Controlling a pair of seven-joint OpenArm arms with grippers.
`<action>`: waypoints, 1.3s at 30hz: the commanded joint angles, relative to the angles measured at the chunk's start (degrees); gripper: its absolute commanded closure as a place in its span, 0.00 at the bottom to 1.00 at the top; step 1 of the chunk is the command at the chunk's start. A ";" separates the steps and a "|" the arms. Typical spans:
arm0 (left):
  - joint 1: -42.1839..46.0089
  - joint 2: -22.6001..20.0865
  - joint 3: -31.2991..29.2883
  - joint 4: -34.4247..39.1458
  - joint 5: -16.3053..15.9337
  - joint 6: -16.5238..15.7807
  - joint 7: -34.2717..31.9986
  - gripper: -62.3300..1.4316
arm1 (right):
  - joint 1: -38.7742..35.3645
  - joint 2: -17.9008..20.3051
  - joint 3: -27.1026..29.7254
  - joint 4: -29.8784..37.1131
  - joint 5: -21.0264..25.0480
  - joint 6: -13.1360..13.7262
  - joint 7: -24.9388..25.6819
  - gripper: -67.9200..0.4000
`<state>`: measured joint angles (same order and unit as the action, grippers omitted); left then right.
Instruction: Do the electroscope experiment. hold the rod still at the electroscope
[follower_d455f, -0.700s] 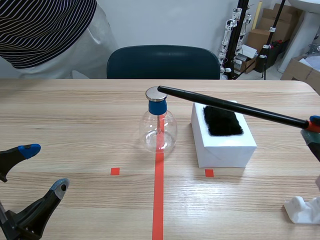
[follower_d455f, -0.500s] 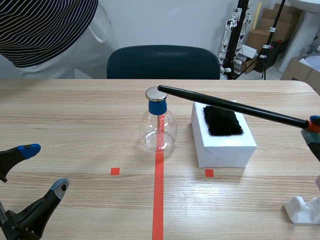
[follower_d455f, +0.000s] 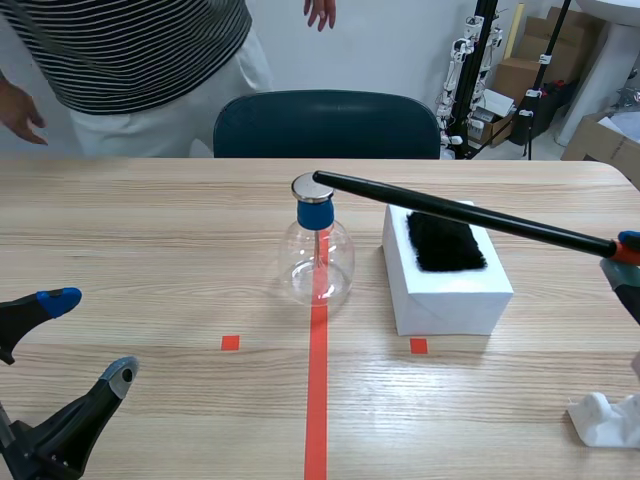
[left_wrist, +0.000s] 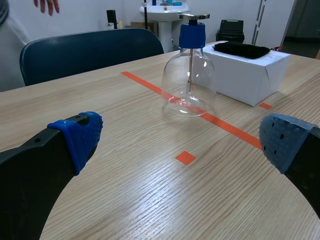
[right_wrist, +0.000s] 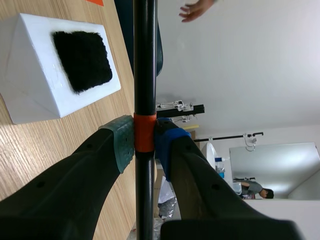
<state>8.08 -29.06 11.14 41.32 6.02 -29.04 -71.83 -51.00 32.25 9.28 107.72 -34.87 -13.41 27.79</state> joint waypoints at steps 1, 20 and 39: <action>0.00 -0.66 -0.22 0.31 -0.46 -0.07 -0.83 0.00 | 0.48 0.74 0.35 0.42 0.83 -0.68 0.37 0.99; 0.00 -0.66 -0.22 0.31 -0.46 -0.07 -0.83 0.00 | -0.07 -0.35 0.83 5.35 0.94 -6.73 -6.14 0.99; 0.00 -0.66 -0.22 0.31 -0.46 -0.07 -0.83 0.00 | 14.97 6.56 1.66 1.38 -3.80 -6.49 -21.99 0.99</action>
<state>8.08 -29.06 11.14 41.32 6.02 -29.04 -71.83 -36.71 38.06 9.78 109.95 -38.63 -19.22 5.91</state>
